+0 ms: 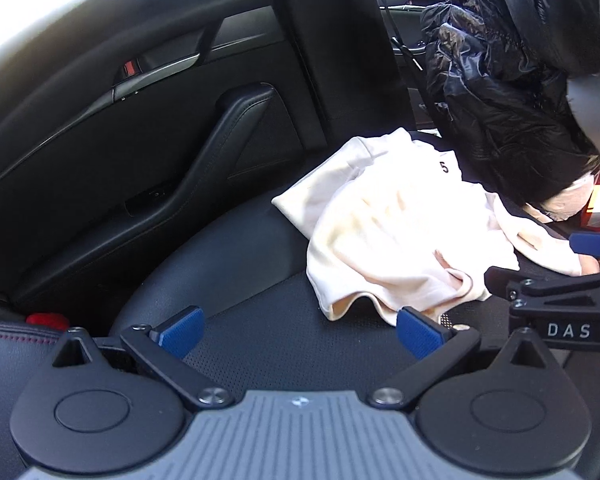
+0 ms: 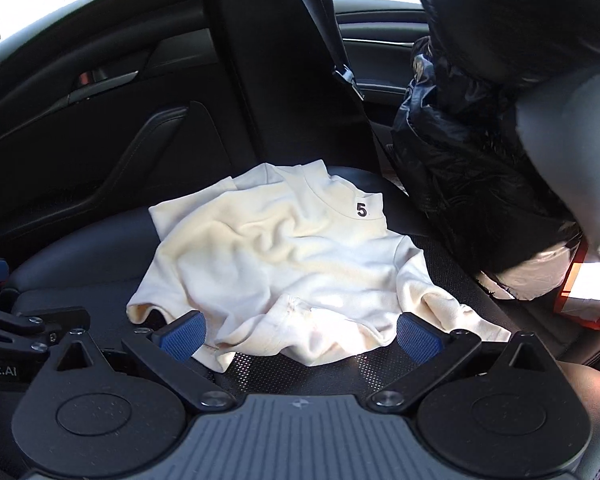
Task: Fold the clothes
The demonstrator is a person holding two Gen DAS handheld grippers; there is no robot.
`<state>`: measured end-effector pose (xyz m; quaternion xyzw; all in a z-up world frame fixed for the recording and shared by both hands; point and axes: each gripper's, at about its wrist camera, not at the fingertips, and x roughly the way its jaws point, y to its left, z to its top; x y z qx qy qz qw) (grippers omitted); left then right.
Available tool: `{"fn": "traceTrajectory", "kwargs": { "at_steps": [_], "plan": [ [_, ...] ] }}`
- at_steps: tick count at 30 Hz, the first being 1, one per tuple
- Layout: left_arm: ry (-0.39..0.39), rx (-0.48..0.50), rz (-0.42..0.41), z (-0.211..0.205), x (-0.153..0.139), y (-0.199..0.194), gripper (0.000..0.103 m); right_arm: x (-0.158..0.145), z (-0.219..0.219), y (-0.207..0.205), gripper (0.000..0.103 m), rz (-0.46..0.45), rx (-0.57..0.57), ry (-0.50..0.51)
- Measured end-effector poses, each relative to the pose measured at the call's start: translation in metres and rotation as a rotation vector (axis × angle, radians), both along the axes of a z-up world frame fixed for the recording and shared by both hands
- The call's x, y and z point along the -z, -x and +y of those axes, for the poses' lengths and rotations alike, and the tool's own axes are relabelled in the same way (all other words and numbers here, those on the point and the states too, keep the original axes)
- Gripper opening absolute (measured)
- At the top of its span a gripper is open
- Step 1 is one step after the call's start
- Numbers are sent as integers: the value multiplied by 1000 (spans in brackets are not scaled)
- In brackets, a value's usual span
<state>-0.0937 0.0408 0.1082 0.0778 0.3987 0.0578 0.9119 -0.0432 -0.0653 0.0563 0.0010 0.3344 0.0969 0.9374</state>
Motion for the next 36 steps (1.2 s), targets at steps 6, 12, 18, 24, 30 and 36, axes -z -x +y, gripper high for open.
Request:
{"fn": "traceTrajectory", "kwargs": {
  "at_steps": [6,12,18,24,30,36],
  "plan": [
    [14,-11,-33,7,-15,37,103,-13,7,36,103,-50,-16,23],
    [-2,-31,-62,12,-27,79,103,-22,17,72,103,-80,-42,16],
    [-3,-47,-91,21,-34,114,103,-32,25,105,103,-132,-77,30],
    [15,-27,-118,25,-41,130,103,-44,25,120,103,-142,-102,28],
    [17,-6,-131,32,-49,109,103,-47,14,97,103,-128,-78,63],
    [35,-1,-95,35,-32,75,103,-11,-1,33,98,-2,-53,72]
  ]
}}
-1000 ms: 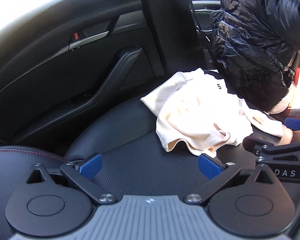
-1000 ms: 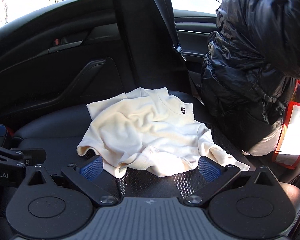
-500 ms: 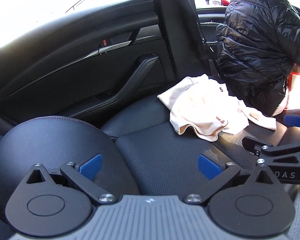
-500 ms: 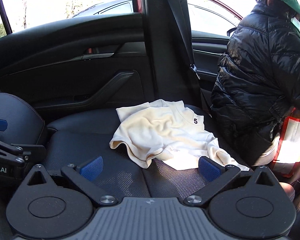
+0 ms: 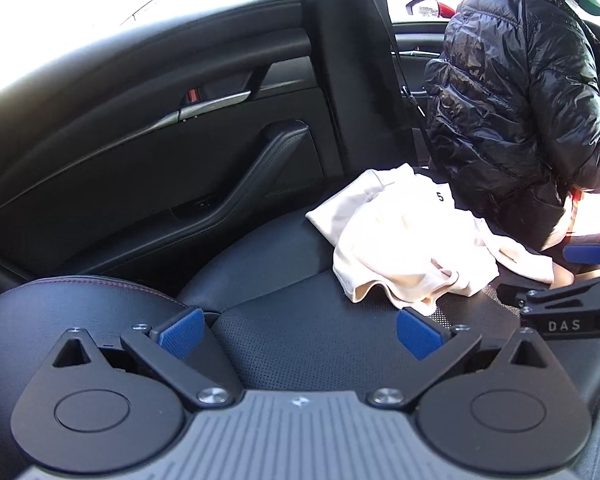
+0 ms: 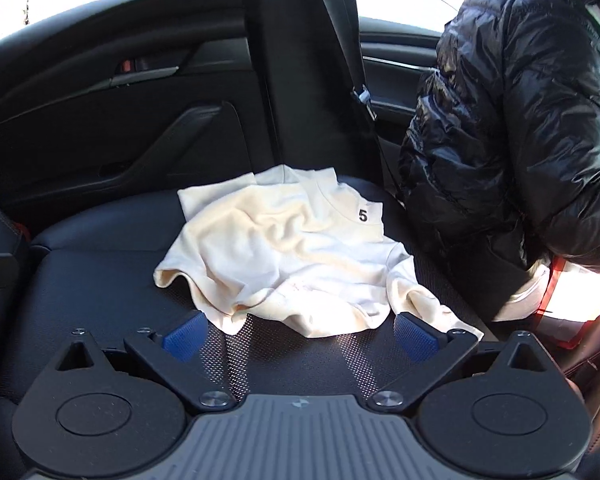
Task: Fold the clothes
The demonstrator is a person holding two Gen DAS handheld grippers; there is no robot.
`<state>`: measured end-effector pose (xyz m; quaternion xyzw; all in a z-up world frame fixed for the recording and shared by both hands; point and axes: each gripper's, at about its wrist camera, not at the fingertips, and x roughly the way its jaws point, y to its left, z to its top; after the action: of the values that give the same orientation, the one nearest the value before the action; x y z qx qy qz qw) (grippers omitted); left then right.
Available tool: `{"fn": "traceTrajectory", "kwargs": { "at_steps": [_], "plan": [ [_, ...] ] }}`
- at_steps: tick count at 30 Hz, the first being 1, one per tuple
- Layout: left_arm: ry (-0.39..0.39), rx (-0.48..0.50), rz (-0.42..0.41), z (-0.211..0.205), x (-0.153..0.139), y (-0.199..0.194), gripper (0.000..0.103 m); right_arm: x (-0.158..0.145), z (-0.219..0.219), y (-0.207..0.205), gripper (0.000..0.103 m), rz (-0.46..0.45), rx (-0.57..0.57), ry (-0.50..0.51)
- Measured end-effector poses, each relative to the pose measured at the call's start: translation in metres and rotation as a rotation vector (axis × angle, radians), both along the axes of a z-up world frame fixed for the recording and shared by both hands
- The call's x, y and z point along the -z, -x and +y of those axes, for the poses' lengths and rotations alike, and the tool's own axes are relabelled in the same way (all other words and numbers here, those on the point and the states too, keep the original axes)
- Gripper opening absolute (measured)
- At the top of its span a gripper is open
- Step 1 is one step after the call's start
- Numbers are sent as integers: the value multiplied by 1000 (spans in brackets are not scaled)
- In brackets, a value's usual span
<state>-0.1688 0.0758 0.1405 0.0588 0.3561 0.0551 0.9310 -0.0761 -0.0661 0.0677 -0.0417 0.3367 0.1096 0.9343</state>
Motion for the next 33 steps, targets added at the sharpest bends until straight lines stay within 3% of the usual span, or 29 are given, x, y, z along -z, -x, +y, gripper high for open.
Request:
{"fn": "traceTrajectory", "kwargs": {
  "at_steps": [6,11,16,21,24,29,33],
  "plan": [
    [14,12,18,-1,18,-20,103,32,2,-52,86,79,-19,-54],
    [26,-5,23,6,24,-31,100,50,10,-83,69,163,-52,-97],
    [44,2,34,10,30,-38,94,64,19,-94,42,228,-82,-94],
    [66,4,57,14,35,-46,84,67,19,-96,23,245,-94,-94],
    [72,9,77,13,37,-50,84,62,15,-93,20,218,-103,-96],
    [15,16,97,-2,38,-65,79,55,6,-77,18,183,-155,-158],
    [55,-46,88,-2,32,-64,79,50,12,-58,17,188,-249,-160]
  ]
}}
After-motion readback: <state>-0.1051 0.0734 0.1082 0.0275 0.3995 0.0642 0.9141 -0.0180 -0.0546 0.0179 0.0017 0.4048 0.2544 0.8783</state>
